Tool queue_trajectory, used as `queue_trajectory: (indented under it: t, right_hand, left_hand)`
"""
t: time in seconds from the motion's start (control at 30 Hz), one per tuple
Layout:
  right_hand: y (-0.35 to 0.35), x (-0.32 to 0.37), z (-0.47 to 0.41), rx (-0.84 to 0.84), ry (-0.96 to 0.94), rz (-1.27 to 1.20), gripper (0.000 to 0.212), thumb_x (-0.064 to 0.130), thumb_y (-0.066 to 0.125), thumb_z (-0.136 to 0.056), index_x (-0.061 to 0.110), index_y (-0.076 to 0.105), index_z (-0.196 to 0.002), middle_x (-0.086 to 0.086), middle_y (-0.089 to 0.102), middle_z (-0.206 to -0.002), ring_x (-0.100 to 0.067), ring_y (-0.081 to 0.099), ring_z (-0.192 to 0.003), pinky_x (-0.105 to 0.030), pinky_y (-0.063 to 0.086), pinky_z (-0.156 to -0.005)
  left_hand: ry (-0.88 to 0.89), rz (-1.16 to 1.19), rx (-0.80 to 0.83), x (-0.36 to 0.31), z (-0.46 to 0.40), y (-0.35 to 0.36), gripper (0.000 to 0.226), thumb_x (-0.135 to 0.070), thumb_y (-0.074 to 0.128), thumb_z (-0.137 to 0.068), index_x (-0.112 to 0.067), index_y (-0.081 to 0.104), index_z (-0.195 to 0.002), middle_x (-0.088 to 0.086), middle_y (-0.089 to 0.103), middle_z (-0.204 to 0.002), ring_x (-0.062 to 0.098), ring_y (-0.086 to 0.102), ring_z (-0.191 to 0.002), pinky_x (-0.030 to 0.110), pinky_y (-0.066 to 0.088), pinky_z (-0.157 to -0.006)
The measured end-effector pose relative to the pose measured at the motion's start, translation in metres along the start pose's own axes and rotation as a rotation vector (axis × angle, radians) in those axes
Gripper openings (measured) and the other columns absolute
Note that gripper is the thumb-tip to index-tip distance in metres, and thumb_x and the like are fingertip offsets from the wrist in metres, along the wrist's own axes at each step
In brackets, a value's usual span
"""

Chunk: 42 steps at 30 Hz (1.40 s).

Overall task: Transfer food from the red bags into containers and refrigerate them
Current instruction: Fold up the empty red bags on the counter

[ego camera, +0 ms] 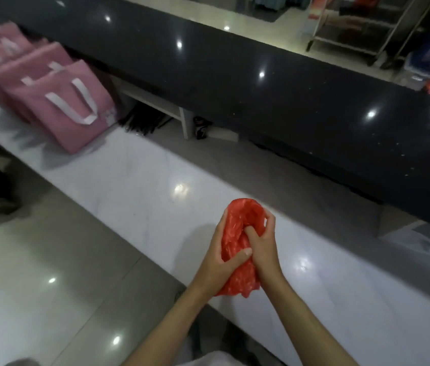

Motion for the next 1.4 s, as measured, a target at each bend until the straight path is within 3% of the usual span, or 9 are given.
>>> queue_trajectory:
  t: [0.3,0.57,0.67,0.8,0.9,1.03,1.13,1.27,1.4]
  right_hand:
    - [0.108,-0.03,0.051,0.4,0.126,0.062,0.046,0.01,0.052,-0.102,0.042,0.045,-0.134,-0.004,0.065,-0.123,-0.024,0.071,-0.104,-0.048,0.063,-0.085]
    - [0.258,-0.042,0.142,0.751,-0.127,0.369,0.072,0.031,0.06,-0.089,0.047,0.03,-0.152,0.014,0.043,-0.152,-0.003,0.048,-0.136,-0.036,0.041,-0.117]
    - [0.327,-0.06,0.207,0.977,-0.233,0.439,0.058,0.027,0.055,-0.104,0.044,0.03,-0.154,0.02,0.038,-0.155,0.008,0.039,-0.139,-0.016,0.033,-0.116]
    - [0.405,-0.098,0.286,1.219,-0.276,0.557,0.054,0.038,0.044,-0.109,0.038,0.026,-0.159,0.017,0.028,-0.165,0.002,0.026,-0.15,-0.035,0.024,-0.127]
    - [0.455,-0.12,0.334,1.386,-0.253,0.606,0.057,0.057,0.046,-0.102,0.046,0.03,-0.156,0.022,0.035,-0.16,0.0,0.034,-0.147,-0.042,0.033,-0.123]
    - [0.51,-0.141,0.387,1.62,-0.323,0.694,0.063,0.038,0.061,-0.1,0.043,0.032,-0.155,0.031,0.043,-0.15,0.004,0.047,-0.136,-0.02,0.044,-0.11]
    - [0.552,-0.167,0.407,1.679,-0.385,0.779,0.067,0.021,0.066,-0.096,0.037,0.037,-0.155,0.023,0.055,-0.143,0.004,0.058,-0.124,-0.022,0.052,-0.103]
    - [0.615,-0.202,0.422,1.69,-0.378,0.83,0.054,0.009,0.059,-0.101,0.033,0.048,-0.149,0.013,0.071,-0.125,-0.002,0.071,-0.106,-0.029,0.06,-0.092]
    - [0.682,-0.229,0.434,1.696,-0.319,0.789,0.041,0.005,0.054,-0.104,0.035,0.062,-0.131,0.033,0.073,-0.101,0.006,0.071,-0.092,-0.01,0.055,-0.076]
  left_hand:
    - [-0.102,0.076,-0.167,0.03,0.107,-0.082,0.12,-0.012,0.085,-0.081,-0.046,0.001,-0.16,-0.012,0.035,-0.16,0.007,0.046,-0.142,0.035,0.048,-0.112]
    - [-0.113,0.163,-0.804,0.054,0.205,-0.207,0.085,0.005,0.064,-0.086,-0.029,0.03,-0.155,0.004,0.051,-0.152,0.009,0.056,-0.132,0.021,0.047,-0.109]
    - [-0.108,0.292,-1.064,0.066,0.268,-0.273,0.08,-0.008,0.07,-0.088,-0.039,0.033,-0.151,0.002,0.057,-0.144,0.017,0.06,-0.127,0.04,0.052,-0.109]
    - [-0.152,0.489,-1.261,0.086,0.359,-0.35,0.065,-0.025,0.065,-0.083,-0.054,0.036,-0.134,0.005,0.06,-0.131,0.034,0.065,-0.113,0.064,0.06,-0.082]
    - [-0.145,0.594,-1.374,0.106,0.418,-0.395,0.046,-0.026,0.062,-0.081,-0.041,0.041,-0.119,0.009,0.064,-0.121,0.036,0.069,-0.105,0.067,0.06,-0.075]
    - [-0.078,0.633,-1.601,0.129,0.481,-0.437,0.035,-0.014,0.061,-0.094,-0.042,0.045,-0.109,0.006,0.065,-0.12,0.025,0.069,-0.105,0.041,0.06,-0.083]
    - [-0.089,0.698,-1.639,0.153,0.506,-0.459,0.037,-0.029,0.065,-0.091,-0.047,0.05,-0.12,0.001,0.068,-0.123,0.027,0.071,-0.107,0.046,0.062,-0.083]
    - [-0.157,0.692,-1.64,0.176,0.52,-0.493,0.067,-0.054,0.065,-0.087,-0.044,0.041,-0.149,-0.007,0.061,-0.141,0.017,0.064,-0.123,0.045,0.054,-0.105]
    - [-0.183,0.692,-1.647,0.194,0.526,-0.537,0.085,-0.073,0.058,-0.081,-0.044,0.029,-0.155,-0.008,0.048,-0.153,0.014,0.053,-0.136,0.046,0.044,-0.116]
Point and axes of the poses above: each hand's wrist, its own z-axis away from the middle knuckle, its own y-axis out of the palm, x = y × z, the point moved 5 cm from there along -z, towards the middle knuckle
